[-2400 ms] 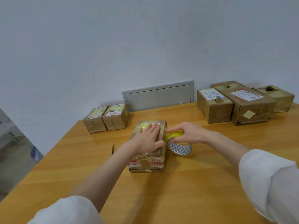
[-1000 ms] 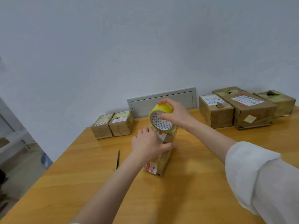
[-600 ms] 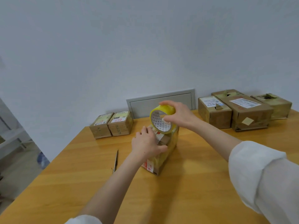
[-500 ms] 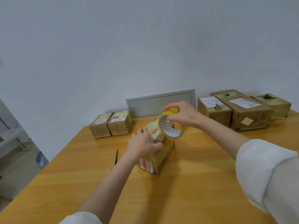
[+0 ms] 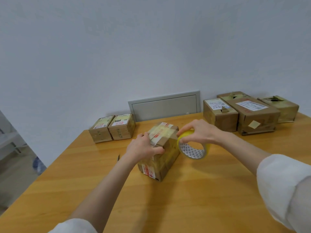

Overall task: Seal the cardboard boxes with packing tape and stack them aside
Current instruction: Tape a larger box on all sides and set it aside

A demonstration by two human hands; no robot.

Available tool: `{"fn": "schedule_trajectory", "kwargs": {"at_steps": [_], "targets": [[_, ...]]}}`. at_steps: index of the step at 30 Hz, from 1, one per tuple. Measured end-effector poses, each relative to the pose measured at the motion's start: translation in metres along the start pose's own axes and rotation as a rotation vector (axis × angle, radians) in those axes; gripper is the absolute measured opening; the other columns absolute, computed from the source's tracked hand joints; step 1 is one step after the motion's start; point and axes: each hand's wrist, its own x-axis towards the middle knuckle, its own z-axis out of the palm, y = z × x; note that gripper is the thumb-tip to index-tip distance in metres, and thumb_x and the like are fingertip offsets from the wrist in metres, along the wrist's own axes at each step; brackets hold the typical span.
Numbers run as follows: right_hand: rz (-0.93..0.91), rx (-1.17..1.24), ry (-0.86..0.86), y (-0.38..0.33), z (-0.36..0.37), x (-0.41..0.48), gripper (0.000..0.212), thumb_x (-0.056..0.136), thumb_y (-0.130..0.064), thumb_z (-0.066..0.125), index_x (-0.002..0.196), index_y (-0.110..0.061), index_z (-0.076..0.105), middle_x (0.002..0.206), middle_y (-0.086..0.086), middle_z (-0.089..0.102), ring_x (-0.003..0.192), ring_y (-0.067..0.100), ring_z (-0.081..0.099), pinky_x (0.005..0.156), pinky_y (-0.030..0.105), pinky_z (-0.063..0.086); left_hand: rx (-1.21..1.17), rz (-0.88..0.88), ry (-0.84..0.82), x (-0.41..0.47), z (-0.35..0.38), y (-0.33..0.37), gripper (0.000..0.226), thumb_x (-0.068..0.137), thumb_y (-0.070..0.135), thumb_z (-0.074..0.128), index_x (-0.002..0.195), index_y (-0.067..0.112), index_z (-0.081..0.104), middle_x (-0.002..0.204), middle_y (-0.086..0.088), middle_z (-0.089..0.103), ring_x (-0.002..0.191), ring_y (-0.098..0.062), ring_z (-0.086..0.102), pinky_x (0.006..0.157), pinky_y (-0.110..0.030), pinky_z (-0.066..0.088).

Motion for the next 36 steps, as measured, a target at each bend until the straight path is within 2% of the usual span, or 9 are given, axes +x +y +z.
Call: {"fn": "schedule_trajectory", "kwargs": {"at_steps": [3, 7, 10, 15, 20, 25, 28, 33, 36], "targets": [[0.013, 0.112, 0.044, 0.009, 0.012, -0.005, 0.036, 0.072, -0.054, 0.070, 0.107, -0.050, 0.066, 0.129, -0.010, 0.059, 0.119, 0.015, 0.050, 0.096, 0.041, 0.045, 0.010, 0.014, 0.009, 0.002, 0.001, 0.001, 0.092, 0.070, 0.068, 0.059, 0.140, 0.013, 0.035, 0.137, -0.007, 0.044, 0.114, -0.026, 0.050, 0.084, -0.036, 0.051], [0.008, 0.110, 0.022, 0.012, 0.031, -0.005, 0.054, 0.075, -0.052, 0.069, 0.127, -0.044, 0.056, 0.139, -0.009, 0.053, 0.125, 0.014, 0.047, 0.098, 0.034, 0.042, 0.014, 0.031, -0.031, 0.003, -0.001, -0.002, 0.101, 0.071, 0.072, 0.059, 0.146, 0.012, 0.028, 0.144, -0.010, 0.038, 0.125, -0.028, 0.043, 0.098, -0.043, 0.047], [0.039, 0.125, 0.038, 0.011, 0.040, -0.004, 0.058, 0.076, -0.052, 0.068, 0.131, -0.045, 0.052, 0.141, -0.005, 0.050, 0.126, 0.018, 0.047, 0.097, 0.038, 0.045, 0.050, 0.163, 0.013, 0.002, -0.006, 0.008, 0.111, 0.075, 0.075, 0.053, 0.152, 0.009, 0.010, 0.159, -0.011, 0.013, 0.146, -0.027, 0.014, 0.117, -0.046, 0.023], [0.052, 0.097, 0.062, 0.011, 0.046, -0.006, 0.055, 0.078, -0.045, 0.070, 0.131, -0.039, 0.055, 0.140, -0.005, 0.053, 0.126, 0.016, 0.048, 0.101, 0.040, 0.044, 0.184, 0.366, 0.028, 0.013, -0.006, 0.031, 0.097, 0.088, 0.062, 0.048, 0.153, 0.010, -0.003, 0.161, -0.008, -0.006, 0.148, -0.020, -0.005, 0.120, -0.039, 0.003], [0.059, 0.111, 0.060, 0.017, 0.053, -0.009, 0.053, 0.080, -0.042, 0.069, 0.131, -0.042, 0.054, 0.138, -0.006, 0.054, 0.121, 0.015, 0.050, 0.097, 0.035, 0.045, 0.313, 0.350, -0.106, 0.019, 0.007, 0.026, 0.088, 0.093, 0.047, 0.046, 0.151, 0.024, -0.015, 0.160, -0.003, -0.016, 0.147, -0.021, -0.011, 0.118, -0.047, -0.001], [0.068, 0.137, 0.059, 0.019, 0.056, -0.007, 0.053, 0.079, -0.043, 0.068, 0.130, -0.045, 0.054, 0.132, -0.006, 0.058, 0.106, 0.012, 0.054, 0.088, 0.032, 0.048, 0.308, 0.378, -0.105, 0.021, 0.009, 0.024, 0.081, 0.092, 0.042, 0.043, 0.149, 0.037, -0.014, 0.159, 0.008, -0.018, 0.147, -0.023, -0.011, 0.117, -0.056, -0.001], [0.073, 0.142, 0.063, 0.020, 0.057, -0.007, 0.054, 0.079, -0.044, 0.068, 0.130, -0.047, 0.052, 0.134, -0.006, 0.057, 0.111, 0.014, 0.055, 0.091, 0.038, 0.049, 0.323, 0.388, -0.112, 0.022, 0.010, 0.025, 0.079, 0.093, 0.040, 0.042, 0.150, 0.037, -0.013, 0.158, 0.014, -0.017, 0.147, -0.023, -0.010, 0.116, -0.058, 0.000], [0.093, 0.128, 0.064, 0.018, 0.058, -0.010, 0.056, 0.079, -0.041, 0.066, 0.132, -0.050, 0.049, 0.131, -0.005, 0.058, 0.097, 0.011, 0.055, 0.084, 0.035, 0.052, 0.224, 0.380, -0.110, 0.020, 0.006, 0.027, 0.079, 0.092, 0.045, 0.046, 0.152, 0.035, -0.005, 0.160, 0.011, -0.010, 0.148, -0.022, -0.007, 0.116, -0.059, 0.002], [0.107, 0.095, 0.054, 0.018, 0.058, -0.014, 0.058, 0.080, -0.039, 0.065, 0.133, -0.051, 0.046, 0.129, -0.005, 0.059, 0.081, 0.007, 0.051, 0.075, 0.033, 0.052, 0.055, 0.257, -0.047, 0.020, 0.000, 0.031, 0.089, 0.084, 0.049, 0.058, 0.153, 0.033, 0.005, 0.162, -0.001, -0.001, 0.148, -0.025, 0.000, 0.115, -0.059, 0.010]]}}
